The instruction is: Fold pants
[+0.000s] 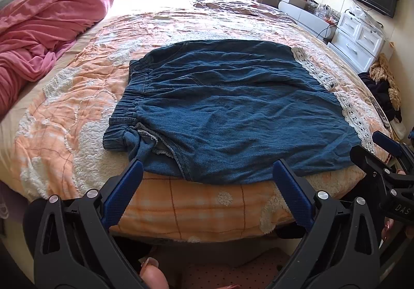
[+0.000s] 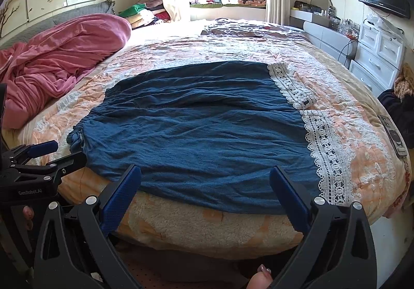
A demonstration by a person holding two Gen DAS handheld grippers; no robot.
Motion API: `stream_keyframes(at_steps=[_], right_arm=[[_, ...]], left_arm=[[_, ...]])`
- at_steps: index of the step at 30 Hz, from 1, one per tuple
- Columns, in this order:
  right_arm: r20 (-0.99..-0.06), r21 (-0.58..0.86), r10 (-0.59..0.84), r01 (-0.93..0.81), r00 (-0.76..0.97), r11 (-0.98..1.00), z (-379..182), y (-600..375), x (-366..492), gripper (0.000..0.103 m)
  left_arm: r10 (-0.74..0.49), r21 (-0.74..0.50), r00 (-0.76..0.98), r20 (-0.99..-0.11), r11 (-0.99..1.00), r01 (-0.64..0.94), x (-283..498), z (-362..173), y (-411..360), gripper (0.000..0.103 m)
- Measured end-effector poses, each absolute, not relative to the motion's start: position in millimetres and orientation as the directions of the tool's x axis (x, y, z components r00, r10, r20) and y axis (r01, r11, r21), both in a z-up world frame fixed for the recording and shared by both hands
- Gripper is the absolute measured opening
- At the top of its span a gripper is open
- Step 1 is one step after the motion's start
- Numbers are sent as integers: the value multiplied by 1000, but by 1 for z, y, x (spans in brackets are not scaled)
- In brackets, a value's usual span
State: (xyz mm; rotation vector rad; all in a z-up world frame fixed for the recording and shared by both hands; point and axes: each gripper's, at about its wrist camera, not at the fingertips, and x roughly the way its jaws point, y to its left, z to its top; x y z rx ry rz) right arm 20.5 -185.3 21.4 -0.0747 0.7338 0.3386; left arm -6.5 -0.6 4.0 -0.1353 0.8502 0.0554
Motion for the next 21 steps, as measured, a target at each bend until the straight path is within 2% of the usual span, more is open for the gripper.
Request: stream_keyframes(at_steps=[21], right_arm=[[-668, 43, 267, -323, 694, 946, 21, -187, 21, 99]], left_arm=[[-4, -96, 659, -752, 990, -105, -6, 5, -1, 94]])
